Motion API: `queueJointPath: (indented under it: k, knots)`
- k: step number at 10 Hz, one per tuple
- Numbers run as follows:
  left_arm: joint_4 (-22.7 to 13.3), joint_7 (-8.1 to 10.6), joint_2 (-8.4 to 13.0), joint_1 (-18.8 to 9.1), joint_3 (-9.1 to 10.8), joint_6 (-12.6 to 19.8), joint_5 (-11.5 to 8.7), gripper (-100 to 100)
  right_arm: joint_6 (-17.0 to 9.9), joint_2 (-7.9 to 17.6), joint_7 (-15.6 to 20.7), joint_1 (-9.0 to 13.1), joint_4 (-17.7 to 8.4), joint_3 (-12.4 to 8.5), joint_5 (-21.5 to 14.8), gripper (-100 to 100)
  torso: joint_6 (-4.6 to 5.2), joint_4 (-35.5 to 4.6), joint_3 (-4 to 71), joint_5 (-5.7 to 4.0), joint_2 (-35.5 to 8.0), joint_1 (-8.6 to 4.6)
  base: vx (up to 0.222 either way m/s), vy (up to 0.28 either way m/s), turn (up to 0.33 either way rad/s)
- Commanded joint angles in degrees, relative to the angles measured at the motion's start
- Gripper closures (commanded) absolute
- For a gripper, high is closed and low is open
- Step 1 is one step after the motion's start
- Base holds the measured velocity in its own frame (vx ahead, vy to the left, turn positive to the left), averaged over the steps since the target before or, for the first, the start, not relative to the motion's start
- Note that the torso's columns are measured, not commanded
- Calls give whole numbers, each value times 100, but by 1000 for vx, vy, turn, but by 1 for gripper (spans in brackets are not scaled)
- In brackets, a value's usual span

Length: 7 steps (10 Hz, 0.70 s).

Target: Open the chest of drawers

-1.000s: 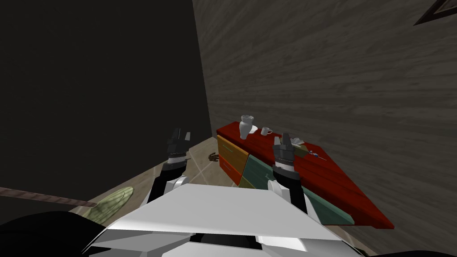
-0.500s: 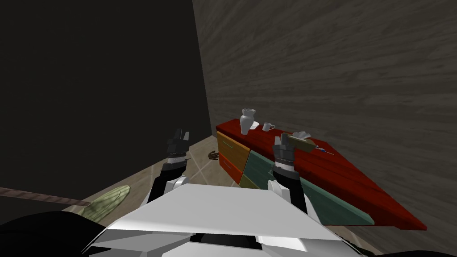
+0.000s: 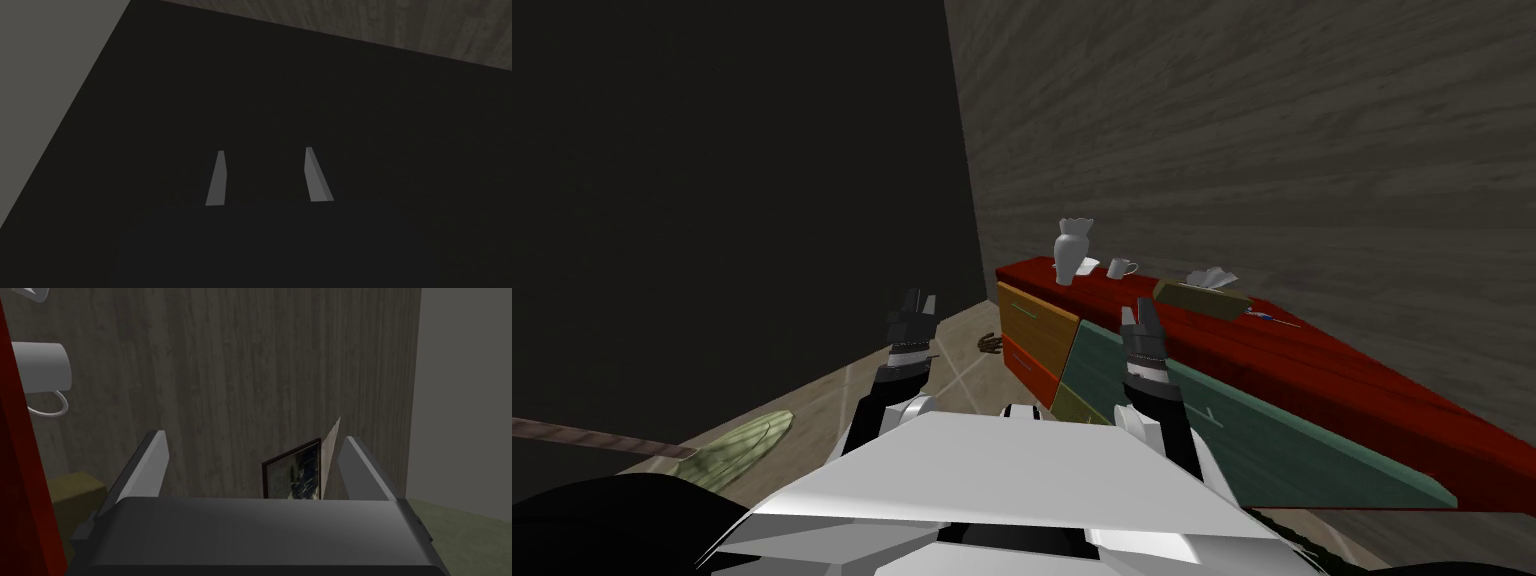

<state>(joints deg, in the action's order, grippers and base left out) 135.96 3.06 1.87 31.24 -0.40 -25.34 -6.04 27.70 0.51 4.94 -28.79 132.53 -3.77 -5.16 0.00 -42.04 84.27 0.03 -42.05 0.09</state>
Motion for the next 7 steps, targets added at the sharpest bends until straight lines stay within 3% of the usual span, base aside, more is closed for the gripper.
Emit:
queueJointPath:
  k: [1, 5, 6, 7]
  knots:
    - [0, 0, 0, 0, 0, 0, 0, 0, -205, 452, 51, 40, -154, -7, -243, -100, 0, -16, 26, 1, -15, 3, 10, 80, 26]
    - [0, 0, -1, 0, -1, 0, 0, 0, -729, 950, 201, 163, -542, -8, -870, -100, 0, -23, 33, -2, -18, -6, 23, 114, 35]
    - [0, 0, -1, 0, -1, 0, 0, 0, -729, 950, 201, 163, -542, -8, -897, -100, 1, -24, 30, -2, -24, -9, 11, 83, 11]
    - [0, 0, 0, 0, 0, 0, 0, 0, -894, 1040, 248, 201, -661, -9, -1104, -100, 0, -26, 27, -6, -27, -20, 18, 83, 31]
